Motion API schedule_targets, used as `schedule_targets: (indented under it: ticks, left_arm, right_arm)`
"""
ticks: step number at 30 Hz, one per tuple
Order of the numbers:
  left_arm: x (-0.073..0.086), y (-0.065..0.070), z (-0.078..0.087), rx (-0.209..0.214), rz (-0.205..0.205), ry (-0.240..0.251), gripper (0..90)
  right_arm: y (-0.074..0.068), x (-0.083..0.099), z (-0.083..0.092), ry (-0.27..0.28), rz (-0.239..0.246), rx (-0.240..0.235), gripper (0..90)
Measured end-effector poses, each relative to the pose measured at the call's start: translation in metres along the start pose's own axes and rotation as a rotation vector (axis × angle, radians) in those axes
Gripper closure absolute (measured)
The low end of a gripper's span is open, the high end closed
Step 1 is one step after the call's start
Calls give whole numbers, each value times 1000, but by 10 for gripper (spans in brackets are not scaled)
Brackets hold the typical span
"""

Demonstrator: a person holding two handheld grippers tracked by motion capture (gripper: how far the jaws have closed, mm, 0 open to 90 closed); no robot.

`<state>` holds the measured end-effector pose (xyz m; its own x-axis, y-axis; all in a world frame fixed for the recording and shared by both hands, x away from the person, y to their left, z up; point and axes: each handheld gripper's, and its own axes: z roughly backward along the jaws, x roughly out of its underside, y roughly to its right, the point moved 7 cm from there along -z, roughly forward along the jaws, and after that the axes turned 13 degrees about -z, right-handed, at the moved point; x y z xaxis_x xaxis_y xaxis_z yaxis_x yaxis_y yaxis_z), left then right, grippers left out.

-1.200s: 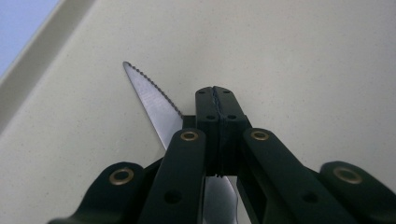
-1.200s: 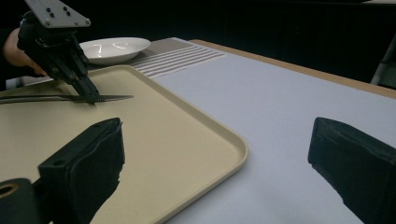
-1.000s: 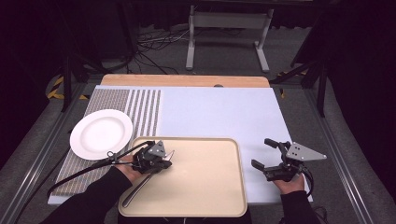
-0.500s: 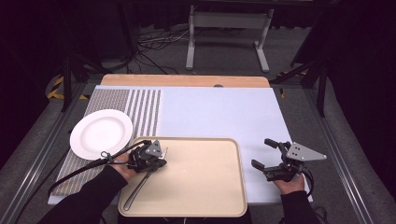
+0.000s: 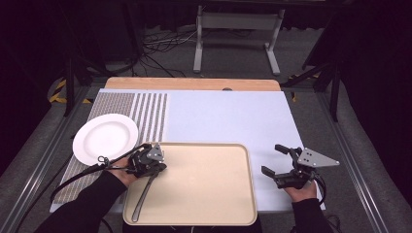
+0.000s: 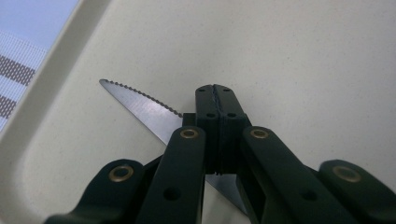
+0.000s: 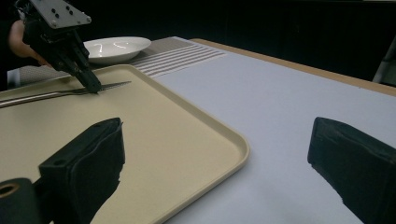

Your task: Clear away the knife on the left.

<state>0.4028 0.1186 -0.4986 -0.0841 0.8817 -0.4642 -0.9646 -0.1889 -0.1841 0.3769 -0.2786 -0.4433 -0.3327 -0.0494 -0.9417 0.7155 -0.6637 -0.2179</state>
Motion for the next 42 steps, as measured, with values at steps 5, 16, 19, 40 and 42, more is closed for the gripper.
schedule_targets:
  ticks: [5, 16, 19, 40, 42]
  left_arm:
    - [7, -3, 3, -8, 26, 6, 900]
    - [12, -5, 6, -30, 21, -31, 900]
    - [12, -6, 6, -33, 22, -34, 900]
    - [7, -16, 53, 2, 149, 200, 398]
    - [6, -17, 61, 4, 154, 234, 310]
  right_arm:
    - [1, 0, -1, -1, -1, 1, 46]
    - [0, -1, -4, -14, -6, -6, 50]
    - [0, -1, -4, -14, -5, -6, 50]
    - [1, 0, -3, -18, -24, 9, 39]
    - [1, 0, -3, -13, -27, 12, 37]
